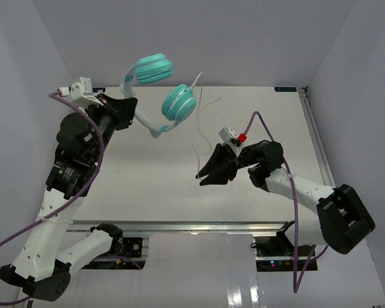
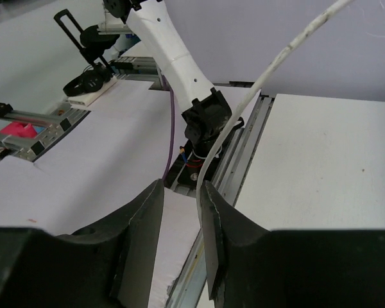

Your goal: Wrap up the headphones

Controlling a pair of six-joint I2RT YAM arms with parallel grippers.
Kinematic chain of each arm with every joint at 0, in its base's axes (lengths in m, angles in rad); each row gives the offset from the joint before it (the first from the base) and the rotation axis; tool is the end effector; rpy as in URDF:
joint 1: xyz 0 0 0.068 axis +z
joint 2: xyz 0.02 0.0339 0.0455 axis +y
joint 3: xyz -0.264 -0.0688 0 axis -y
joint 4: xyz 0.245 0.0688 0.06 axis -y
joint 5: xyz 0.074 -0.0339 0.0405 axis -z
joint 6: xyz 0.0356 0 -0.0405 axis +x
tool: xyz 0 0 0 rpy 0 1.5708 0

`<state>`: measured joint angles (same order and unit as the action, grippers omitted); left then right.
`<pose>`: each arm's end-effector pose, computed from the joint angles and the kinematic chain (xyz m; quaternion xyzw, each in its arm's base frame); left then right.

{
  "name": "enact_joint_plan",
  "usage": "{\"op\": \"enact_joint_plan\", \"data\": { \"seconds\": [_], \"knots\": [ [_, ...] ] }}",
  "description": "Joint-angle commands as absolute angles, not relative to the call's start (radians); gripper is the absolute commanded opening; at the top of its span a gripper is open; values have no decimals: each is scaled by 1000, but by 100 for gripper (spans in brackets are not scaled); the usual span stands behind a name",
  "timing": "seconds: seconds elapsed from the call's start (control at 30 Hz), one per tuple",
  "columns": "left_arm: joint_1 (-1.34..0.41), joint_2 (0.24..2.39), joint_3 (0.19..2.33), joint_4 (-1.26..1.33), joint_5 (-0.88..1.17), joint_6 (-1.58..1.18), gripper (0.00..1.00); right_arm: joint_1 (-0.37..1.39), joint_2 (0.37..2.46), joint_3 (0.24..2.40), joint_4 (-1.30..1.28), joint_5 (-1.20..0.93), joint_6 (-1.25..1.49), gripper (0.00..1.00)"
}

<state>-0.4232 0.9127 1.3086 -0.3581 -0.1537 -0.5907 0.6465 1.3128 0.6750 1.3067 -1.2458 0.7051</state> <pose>0.1577 -0.0651 0.4763 -0.1130 0.6845 -0.3021 0.6537 0.1810 0.1788 0.3240 -0.5145 0.3692 0.6556 0.4113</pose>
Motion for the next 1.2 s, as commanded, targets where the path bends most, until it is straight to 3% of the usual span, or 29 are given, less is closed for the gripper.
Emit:
{"op": "enact_joint_plan", "data": {
  "seconds": [0.0,0.2,0.4,0.8,1.17],
  "knots": [
    [-426,909,1356,-250,-137,-700,0,660,1317,706,1320,-1201,620,31],
    [-426,900,1329,-220,-125,-746,0,659,1291,709,1212,-1183,532,23],
    [-426,898,1321,-206,-108,-762,0,658,1285,723,1173,-1181,512,25],
    [-426,903,1297,-189,-56,-790,0,660,1360,819,1255,-1161,600,56],
    [-426,905,1295,-164,-15,-832,0,671,1446,869,1270,-1150,607,61]
  ]
}}
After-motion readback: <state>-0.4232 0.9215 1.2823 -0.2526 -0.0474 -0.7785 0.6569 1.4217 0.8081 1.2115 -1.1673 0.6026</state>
